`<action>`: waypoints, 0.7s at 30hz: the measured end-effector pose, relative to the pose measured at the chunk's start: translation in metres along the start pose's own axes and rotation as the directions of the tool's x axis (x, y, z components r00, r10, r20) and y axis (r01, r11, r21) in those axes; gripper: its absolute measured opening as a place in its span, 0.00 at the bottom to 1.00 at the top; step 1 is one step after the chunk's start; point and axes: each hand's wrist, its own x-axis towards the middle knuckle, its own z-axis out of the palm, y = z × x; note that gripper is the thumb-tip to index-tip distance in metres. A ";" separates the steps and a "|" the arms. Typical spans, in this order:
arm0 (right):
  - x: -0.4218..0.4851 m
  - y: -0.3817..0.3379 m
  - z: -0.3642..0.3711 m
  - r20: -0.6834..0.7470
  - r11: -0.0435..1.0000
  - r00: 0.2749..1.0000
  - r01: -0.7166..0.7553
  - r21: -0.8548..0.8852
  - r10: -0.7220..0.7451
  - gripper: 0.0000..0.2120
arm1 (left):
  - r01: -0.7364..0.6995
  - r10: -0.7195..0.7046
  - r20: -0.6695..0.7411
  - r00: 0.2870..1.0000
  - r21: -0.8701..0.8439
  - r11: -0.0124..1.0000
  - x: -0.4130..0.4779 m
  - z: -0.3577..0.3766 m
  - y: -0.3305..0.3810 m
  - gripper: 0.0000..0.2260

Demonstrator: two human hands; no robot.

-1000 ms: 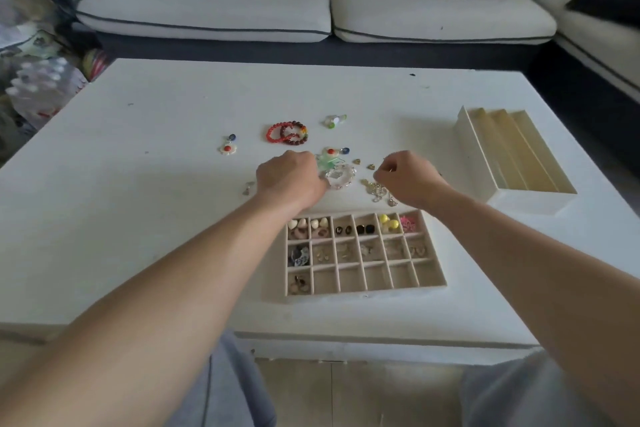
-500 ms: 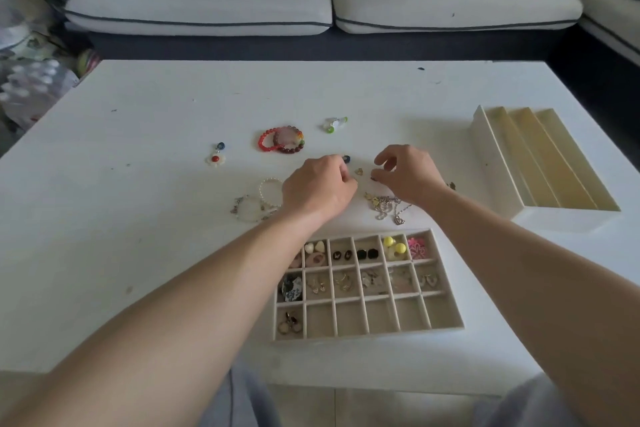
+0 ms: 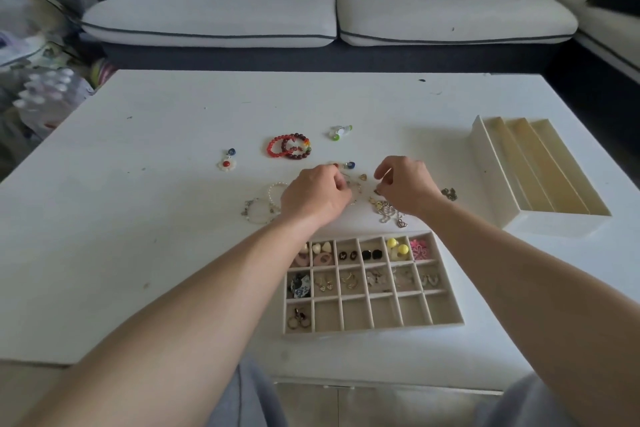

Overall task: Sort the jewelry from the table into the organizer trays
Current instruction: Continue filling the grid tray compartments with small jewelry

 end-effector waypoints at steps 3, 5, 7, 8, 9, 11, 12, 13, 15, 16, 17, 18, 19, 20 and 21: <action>-0.010 -0.016 -0.004 0.007 0.977 1.000 -0.027 0.213 0.026 0.06 | -0.013 0.017 0.017 1.000 -0.209 0.978 -0.003 -0.004 -0.006 0.05; -0.021 -0.028 -0.006 0.064 0.935 0.998 -0.048 0.351 0.027 0.05 | -0.074 0.085 0.018 0.996 -0.336 0.939 -0.008 -0.008 -0.007 0.09; -0.032 -0.039 -0.007 0.134 0.872 0.990 -0.098 0.479 0.038 0.05 | -0.141 0.150 -0.010 0.989 -0.410 0.901 -0.012 -0.012 -0.005 0.09; -0.036 -0.043 -0.007 0.165 0.828 0.985 -0.139 0.543 0.058 0.05 | -0.161 0.164 -0.032 0.986 -0.433 0.887 -0.013 -0.013 -0.005 0.07; -0.040 -0.045 -0.009 0.197 0.776 0.977 -0.186 0.602 0.080 0.05 | -0.171 0.166 -0.049 0.985 -0.453 0.875 -0.015 -0.016 -0.005 0.06; -0.046 -0.050 -0.013 0.271 0.667 0.957 -0.268 0.695 0.103 0.05 | -0.189 0.174 -0.076 0.982 -0.483 0.855 -0.019 -0.021 -0.005 0.05; -0.050 -0.052 -0.015 0.308 0.617 0.946 -0.303 0.726 0.102 0.04 | -0.204 0.192 -0.076 0.978 -0.493 0.846 -0.022 -0.025 -0.005 0.06; -0.053 -0.052 -0.018 0.341 0.574 0.935 -0.333 0.748 0.097 0.04 | -0.218 0.217 -0.062 0.974 -0.501 0.838 -0.024 -0.028 -0.005 0.07; -0.064 -0.054 -0.024 0.396 0.523 0.914 -0.378 0.764 0.082 0.03 | -0.241 0.270 -0.016 0.963 -0.500 0.832 -0.029 -0.034 -0.005 0.09; -0.069 -0.055 -0.027 0.421 0.510 0.904 -0.399 0.762 0.078 0.03 | -0.254 0.289 -0.003 0.957 -0.484 0.837 -0.031 -0.036 -0.005 0.09; -0.073 -0.056 -0.029 0.443 0.501 0.893 -0.418 0.758 0.074 0.03 | -0.266 0.299 -0.002 0.954 -0.466 0.844 -0.033 -0.038 -0.005 0.08; -0.079 -0.057 -0.032 0.461 0.492 0.885 -0.432 0.756 0.070 0.03 | -0.270 0.298 -0.012 0.954 -0.461 0.845 -0.036 -0.039 -0.004 0.07; -0.083 -0.058 -0.033 0.469 0.479 0.881 -0.438 0.761 0.061 0.03 | -0.261 0.285 -0.023 0.958 -0.477 0.839 -0.040 -0.041 -0.003 0.06; -0.087 -0.058 -0.034 0.467 0.462 0.883 -0.435 0.773 0.049 0.04 | -0.237 0.259 -0.030 0.965 -0.516 0.823 -0.044 -0.043 0.000 0.05; -0.089 -0.059 -0.034 0.454 0.442 0.890 -0.421 0.792 0.033 0.04 | -0.199 0.221 -0.030 0.975 -0.566 0.800 -0.048 -0.045 0.002 0.05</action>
